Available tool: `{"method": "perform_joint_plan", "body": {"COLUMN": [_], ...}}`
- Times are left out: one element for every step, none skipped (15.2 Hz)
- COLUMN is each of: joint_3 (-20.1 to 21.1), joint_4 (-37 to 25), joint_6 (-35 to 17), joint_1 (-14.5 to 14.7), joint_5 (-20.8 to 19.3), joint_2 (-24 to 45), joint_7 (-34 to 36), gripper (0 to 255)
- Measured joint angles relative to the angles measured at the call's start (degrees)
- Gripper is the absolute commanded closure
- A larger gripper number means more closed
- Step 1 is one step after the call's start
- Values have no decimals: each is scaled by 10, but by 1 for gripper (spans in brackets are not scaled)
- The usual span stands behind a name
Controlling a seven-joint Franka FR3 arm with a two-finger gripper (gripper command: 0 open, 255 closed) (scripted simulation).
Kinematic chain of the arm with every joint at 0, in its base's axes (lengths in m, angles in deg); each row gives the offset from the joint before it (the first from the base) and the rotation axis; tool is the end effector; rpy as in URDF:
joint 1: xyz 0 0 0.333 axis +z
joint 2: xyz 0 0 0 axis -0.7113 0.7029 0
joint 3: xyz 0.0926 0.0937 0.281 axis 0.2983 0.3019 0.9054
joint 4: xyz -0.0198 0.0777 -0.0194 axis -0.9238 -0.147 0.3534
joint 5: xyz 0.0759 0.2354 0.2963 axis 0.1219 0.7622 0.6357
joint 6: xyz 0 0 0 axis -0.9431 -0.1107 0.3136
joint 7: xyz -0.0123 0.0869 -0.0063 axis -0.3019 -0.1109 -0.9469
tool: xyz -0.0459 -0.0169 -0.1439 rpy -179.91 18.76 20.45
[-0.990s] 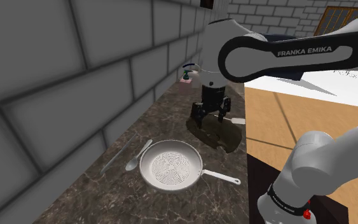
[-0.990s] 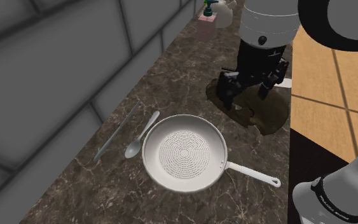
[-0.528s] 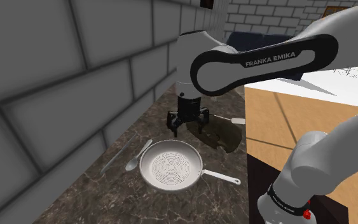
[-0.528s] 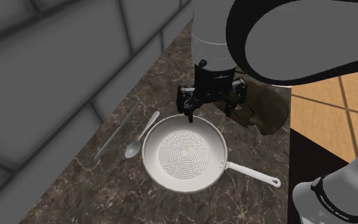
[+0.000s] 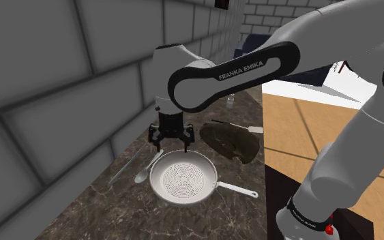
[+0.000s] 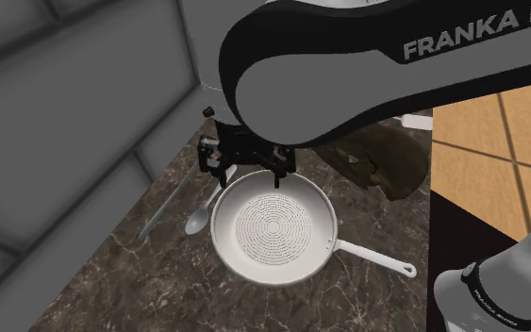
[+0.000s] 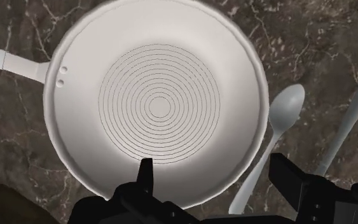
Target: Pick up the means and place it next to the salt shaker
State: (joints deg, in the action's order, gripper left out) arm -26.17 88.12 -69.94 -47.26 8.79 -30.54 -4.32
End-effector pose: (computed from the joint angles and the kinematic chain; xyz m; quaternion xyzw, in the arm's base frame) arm 0.4463 0.2541 0.4017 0.9173 -0.3973 -0.0286 0.0034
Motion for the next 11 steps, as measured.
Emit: {"method": "perform_joint_plan", "body": {"joint_3": [6, 10, 13, 15, 16, 16, 15, 10, 5, 1, -5], "joint_4": [-17, -33, -53, -72, -90, -112, -139, -170, -195, -222, -253], "joint_6": [-7, -15, -17, -21, -24, -27, -23, -21, -20, -17, -11], "joint_1": [1, 2, 5, 9, 13, 20, 28, 35, 43, 53, 64], "joint_5": [-12, -24, -37, -51, -62, -77, -91, -107, -119, -131, -142], "joint_2": [24, 49, 73, 98, 119, 145, 171, 201, 227, 252, 277], "joint_7": [26, 51, 76, 100, 125, 150, 174, 194, 214, 234, 253], "gripper": [0, 0, 0, 0, 0, 0, 0, 0, 0, 0, 0]}}
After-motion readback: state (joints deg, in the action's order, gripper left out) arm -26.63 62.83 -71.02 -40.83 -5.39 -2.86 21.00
